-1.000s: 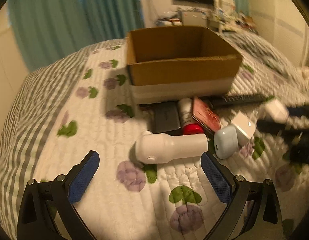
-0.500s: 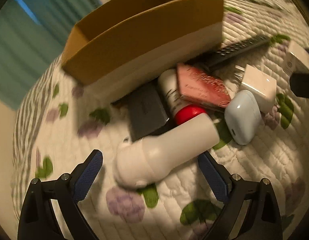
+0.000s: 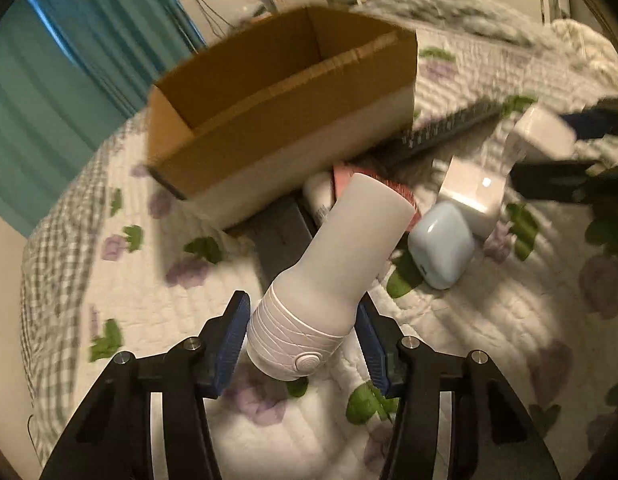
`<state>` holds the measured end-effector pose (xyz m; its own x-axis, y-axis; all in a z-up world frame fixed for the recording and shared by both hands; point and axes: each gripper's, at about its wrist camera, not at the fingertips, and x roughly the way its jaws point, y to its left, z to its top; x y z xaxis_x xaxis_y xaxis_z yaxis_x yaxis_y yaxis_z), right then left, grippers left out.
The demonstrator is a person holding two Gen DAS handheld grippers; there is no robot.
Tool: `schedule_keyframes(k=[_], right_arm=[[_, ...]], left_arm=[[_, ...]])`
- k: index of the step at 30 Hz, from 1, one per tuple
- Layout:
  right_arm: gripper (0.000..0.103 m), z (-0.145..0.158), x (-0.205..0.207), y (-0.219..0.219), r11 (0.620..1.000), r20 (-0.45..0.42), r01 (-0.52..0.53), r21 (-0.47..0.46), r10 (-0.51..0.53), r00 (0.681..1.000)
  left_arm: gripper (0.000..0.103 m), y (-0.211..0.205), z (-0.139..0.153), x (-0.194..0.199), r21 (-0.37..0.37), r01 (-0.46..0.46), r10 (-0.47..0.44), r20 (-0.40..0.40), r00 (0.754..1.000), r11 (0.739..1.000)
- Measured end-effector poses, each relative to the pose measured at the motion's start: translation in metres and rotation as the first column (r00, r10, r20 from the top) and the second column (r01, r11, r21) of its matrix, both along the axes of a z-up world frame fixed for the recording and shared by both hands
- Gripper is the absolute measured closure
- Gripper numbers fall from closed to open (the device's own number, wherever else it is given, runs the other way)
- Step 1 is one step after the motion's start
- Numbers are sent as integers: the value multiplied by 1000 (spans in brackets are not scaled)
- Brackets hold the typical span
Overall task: Organize rigid objects
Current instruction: 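Grasp the white cylindrical bottle with the left gripper, then carry the bottle with the left gripper into the box while the right gripper drops the charger there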
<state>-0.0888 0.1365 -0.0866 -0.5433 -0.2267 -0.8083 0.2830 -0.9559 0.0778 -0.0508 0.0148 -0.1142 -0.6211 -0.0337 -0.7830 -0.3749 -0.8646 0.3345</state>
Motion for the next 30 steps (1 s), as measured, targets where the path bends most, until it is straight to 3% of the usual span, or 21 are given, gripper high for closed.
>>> schedule_keyframes(k=[7,10,16,23,25,30], right_arm=[[35,22,6,-5,1000,-66,-6,-17,4,998],[35,42,5,-8,1000,-120,-11,-23,8,993],[35,85,-14,-12,1000,-238,-19,-23,13,971],[35,119,-61,-21,999,-334,-23,-27,13,942],[35,120,-75,-23,999,-340,-23,-25,13,940],[35,111,-107,-29,999,-325,-30,-19,22,946]], left_arm=[[50,-16,55,10,188,-59,77,-89,993,980],[50,-25,83,7,300,-91,134,-126,983,949],[50,-36,122,-16,434,-127,215,-160,963,892],[50,-35,125,-72,475,-167,253,-122,960,864],[50,-34,118,-91,487,-186,267,-102,958,853],[50,-29,94,-129,471,-220,277,-56,959,855]])
